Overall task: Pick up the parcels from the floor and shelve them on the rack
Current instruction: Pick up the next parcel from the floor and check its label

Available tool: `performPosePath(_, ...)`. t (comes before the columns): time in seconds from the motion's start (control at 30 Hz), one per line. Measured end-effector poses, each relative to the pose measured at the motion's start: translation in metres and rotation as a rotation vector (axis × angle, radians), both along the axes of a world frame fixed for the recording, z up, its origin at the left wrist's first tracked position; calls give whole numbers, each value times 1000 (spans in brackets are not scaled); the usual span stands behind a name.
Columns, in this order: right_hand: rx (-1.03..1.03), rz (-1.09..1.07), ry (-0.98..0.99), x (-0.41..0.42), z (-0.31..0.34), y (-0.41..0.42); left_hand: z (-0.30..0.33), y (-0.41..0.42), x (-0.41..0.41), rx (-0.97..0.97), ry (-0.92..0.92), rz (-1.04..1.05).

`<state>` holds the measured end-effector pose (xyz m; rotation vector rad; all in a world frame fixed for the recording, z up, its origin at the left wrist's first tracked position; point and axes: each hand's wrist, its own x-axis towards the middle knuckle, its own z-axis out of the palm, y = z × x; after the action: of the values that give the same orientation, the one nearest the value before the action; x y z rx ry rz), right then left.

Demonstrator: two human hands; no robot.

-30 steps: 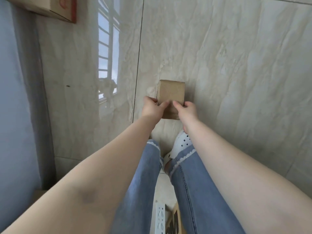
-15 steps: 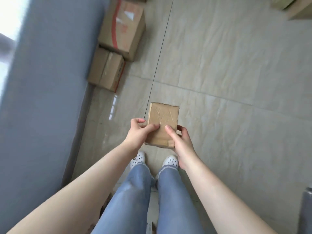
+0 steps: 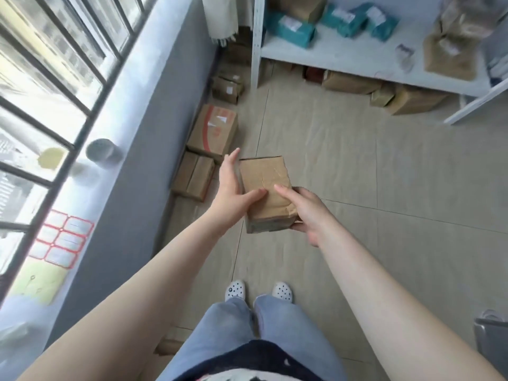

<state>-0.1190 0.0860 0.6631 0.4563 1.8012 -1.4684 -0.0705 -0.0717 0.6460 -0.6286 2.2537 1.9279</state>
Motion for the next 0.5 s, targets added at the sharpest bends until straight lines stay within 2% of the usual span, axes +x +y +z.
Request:
performPosePath(0.2,8,104,2,1,45,10,34,-9,21,185,72,-259)
performPosePath(0.3,27,153,21,1,65,14,44,-7,21,89,123,-357)
performPosePath(0.37,17,176,42,1,75,18,48,-5,17,-3,150,-343)
performPosePath(0.5,-108,182,144,4,92,30,64,-5,9,132,94,-192)
